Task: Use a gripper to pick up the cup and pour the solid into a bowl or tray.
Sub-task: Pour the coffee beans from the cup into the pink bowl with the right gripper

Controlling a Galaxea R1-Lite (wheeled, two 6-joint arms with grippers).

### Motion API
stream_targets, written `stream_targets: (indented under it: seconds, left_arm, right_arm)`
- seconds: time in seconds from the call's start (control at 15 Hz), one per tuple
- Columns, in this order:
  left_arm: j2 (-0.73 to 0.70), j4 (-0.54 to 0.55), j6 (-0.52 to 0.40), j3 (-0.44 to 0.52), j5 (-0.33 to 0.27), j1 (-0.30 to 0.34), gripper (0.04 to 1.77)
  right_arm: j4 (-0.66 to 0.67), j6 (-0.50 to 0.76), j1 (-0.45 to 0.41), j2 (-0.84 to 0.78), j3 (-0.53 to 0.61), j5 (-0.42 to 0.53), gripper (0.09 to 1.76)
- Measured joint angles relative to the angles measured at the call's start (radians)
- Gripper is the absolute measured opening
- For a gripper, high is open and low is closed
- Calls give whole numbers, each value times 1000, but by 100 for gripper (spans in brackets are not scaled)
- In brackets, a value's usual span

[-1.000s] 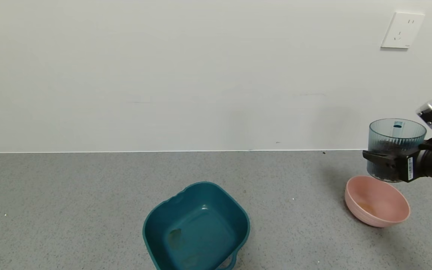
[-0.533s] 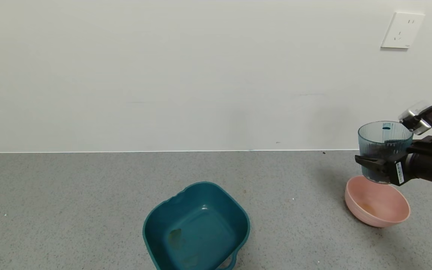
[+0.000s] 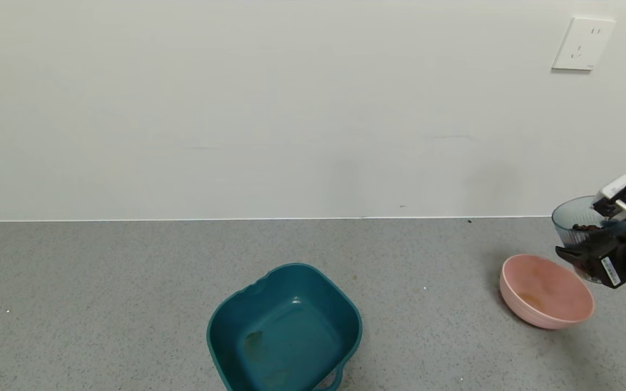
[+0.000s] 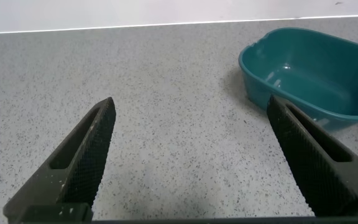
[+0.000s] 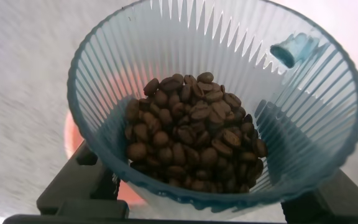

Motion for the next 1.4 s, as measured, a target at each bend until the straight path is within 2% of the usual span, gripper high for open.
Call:
stream_targets:
  seconds: [0.27, 0.67, 0.8, 1.0, 1.4]
  left_arm:
    - [0, 1, 0, 0, 0, 0, 175]
    - [0, 1, 0, 0, 0, 0, 175]
    - [0, 1, 0, 0, 0, 0, 175]
    - [0, 0, 0, 0, 0, 0, 175]
    - [0, 1, 0, 0, 0, 0, 175]
  right_arm:
    - [-2, -85, -85, 0, 49, -1, 139]
    - [1, -246, -140, 11, 59, -1, 139]
    - [-4, -278, -141, 28, 53, -11, 139]
    - [-13, -298, -123, 64, 39, -119, 139]
    - [-14, -349, -79, 101, 35, -211, 139]
